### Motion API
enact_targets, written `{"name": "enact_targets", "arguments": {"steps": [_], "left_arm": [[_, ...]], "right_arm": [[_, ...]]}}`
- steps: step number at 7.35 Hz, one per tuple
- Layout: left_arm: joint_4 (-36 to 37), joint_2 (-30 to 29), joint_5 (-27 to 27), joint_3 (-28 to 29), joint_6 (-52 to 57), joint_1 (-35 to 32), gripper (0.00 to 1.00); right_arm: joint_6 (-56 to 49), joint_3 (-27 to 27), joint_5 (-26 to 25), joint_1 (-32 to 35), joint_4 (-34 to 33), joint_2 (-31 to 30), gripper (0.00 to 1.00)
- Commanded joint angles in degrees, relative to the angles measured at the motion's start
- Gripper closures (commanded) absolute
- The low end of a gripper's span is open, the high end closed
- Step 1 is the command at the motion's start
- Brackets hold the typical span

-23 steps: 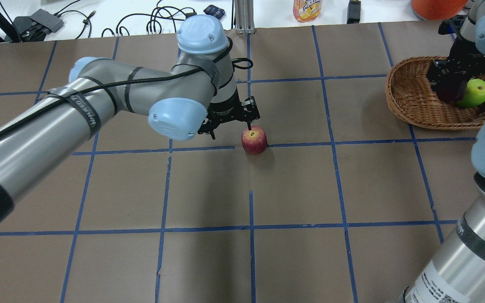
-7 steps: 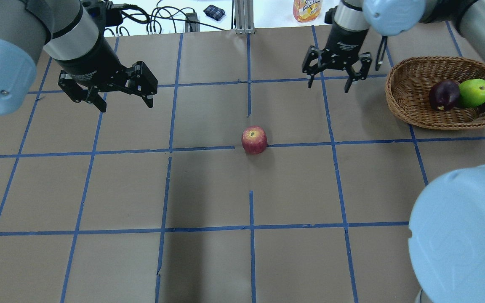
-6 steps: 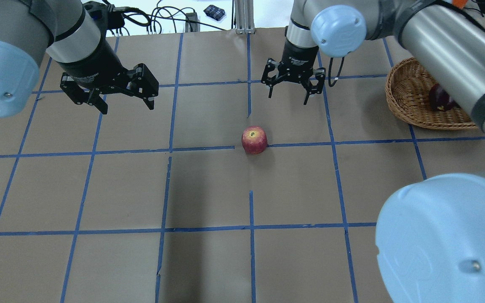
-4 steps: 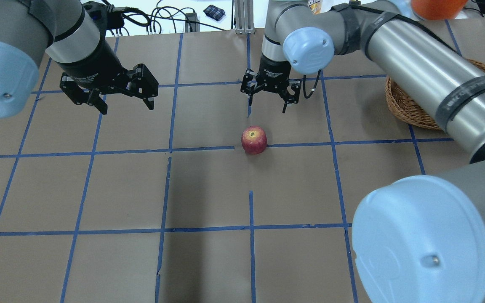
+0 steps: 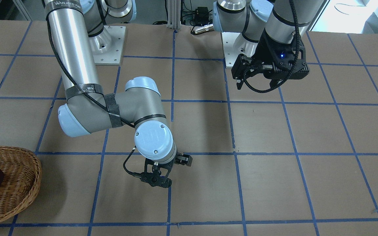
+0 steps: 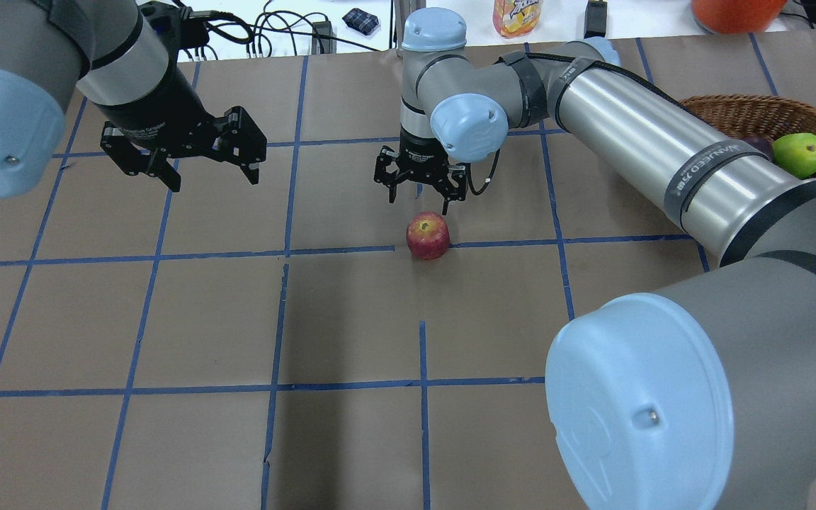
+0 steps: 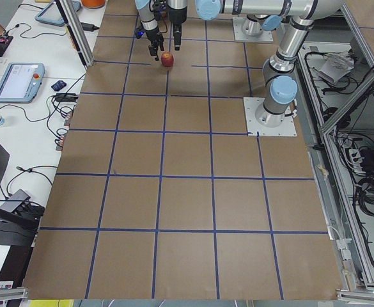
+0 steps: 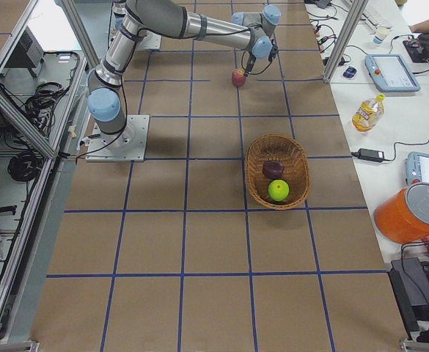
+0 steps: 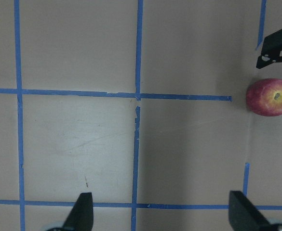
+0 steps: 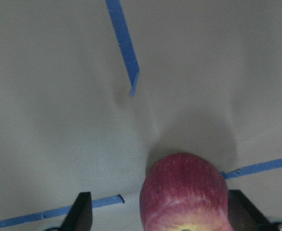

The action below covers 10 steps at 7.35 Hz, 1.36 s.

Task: Put all apples into basket
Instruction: 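Move the right gripper from the basket down over the red apple, then close the right gripper on the red apple and lift it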

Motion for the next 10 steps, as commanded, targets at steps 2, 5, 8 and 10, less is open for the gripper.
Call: {"name": "enact_targets", "arguments": {"steps": [2, 5, 8, 10], "left_arm": [[0.0, 0.0, 0.1, -0.1, 0.1, 0.0, 0.0], [0.0, 0.0, 0.1, -0.1, 0.1, 0.1, 0.0], [0.0, 0.0, 0.1, 0.1, 0.1, 0.1, 0.0], [0.0, 0.0, 0.1, 0.1, 0.1, 0.1, 0.0]], "right_arm": [[-0.1, 4.6, -1.4, 0.0, -0.9, 0.0, 0.0], [0.0, 5.6, -0.4, 0.1, -1.9, 1.1, 0.0], [0.0, 4.7, -0.4, -0.1, -1.9, 0.1, 1.0], [-0.2, 4.4, -1.5, -3.4, -1.1, -4.1, 1.0]]}}
